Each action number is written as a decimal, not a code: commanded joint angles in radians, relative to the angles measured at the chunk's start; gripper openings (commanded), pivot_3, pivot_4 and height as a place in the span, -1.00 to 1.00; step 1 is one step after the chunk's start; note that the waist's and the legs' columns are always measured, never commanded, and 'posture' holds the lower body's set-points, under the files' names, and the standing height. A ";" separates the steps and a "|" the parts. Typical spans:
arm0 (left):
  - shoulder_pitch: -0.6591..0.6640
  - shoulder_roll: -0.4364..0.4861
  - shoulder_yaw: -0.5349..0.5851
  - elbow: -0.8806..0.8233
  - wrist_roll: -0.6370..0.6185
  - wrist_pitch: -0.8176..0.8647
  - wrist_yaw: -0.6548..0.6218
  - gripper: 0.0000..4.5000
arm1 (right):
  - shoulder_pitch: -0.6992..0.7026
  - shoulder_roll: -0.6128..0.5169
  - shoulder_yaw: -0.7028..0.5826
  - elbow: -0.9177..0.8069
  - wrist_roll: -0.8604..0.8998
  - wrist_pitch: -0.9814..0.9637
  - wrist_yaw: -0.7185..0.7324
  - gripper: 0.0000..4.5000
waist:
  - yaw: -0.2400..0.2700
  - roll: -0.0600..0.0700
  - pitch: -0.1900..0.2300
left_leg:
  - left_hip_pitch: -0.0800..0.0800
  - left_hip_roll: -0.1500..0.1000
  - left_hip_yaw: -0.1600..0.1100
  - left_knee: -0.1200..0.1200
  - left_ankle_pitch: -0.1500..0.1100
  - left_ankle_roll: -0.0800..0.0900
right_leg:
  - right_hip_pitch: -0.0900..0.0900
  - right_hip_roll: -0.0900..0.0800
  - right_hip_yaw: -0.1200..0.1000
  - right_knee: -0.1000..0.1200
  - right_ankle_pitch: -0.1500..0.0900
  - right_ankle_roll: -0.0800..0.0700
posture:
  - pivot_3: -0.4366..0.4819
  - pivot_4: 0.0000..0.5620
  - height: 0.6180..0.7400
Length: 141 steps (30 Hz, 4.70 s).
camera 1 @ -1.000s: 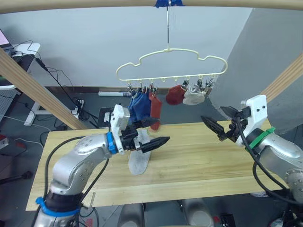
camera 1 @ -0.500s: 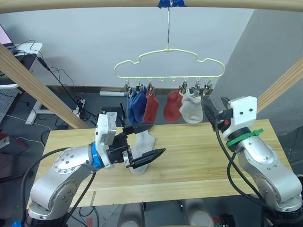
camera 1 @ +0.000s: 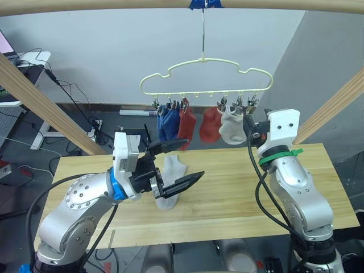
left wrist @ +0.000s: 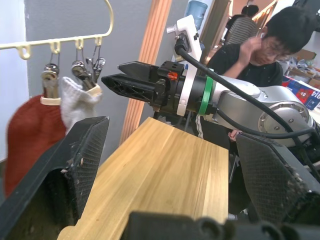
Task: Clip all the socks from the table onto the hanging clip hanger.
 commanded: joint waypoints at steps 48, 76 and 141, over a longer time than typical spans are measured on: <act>0.060 0.007 -0.080 -0.084 0.009 -0.016 0.049 1.00 | -0.160 0.239 -0.068 0.173 -0.163 -0.125 -0.036 0.03 | 0.004 0.000 0.000 | 0.000 0.000 0.000 0.000 0.000 0.000 | 0.000 0.000 0.000 0.001 0.000 0.000 | -0.25 -0.02 1.00; 0.126 0.085 -0.103 0.305 0.310 -0.040 0.082 1.00 | -0.214 -0.181 -0.291 0.219 0.234 0.152 0.517 -0.99 | 0.015 0.000 0.000 | 0.000 -0.001 -0.001 0.000 0.000 0.000 | 0.001 -0.001 -0.002 0.000 0.000 0.000 | -0.34 -0.05 1.00; -0.265 -0.221 -0.347 0.519 0.489 -0.500 -0.211 -0.99 | -0.463 -0.358 -0.702 0.549 1.164 0.986 0.440 -1.00 | 0.001 0.000 0.000 | -0.002 -0.001 0.007 0.001 0.000 0.003 | 0.002 -0.004 -0.003 -0.001 0.000 0.000 | -0.50 -0.04 1.00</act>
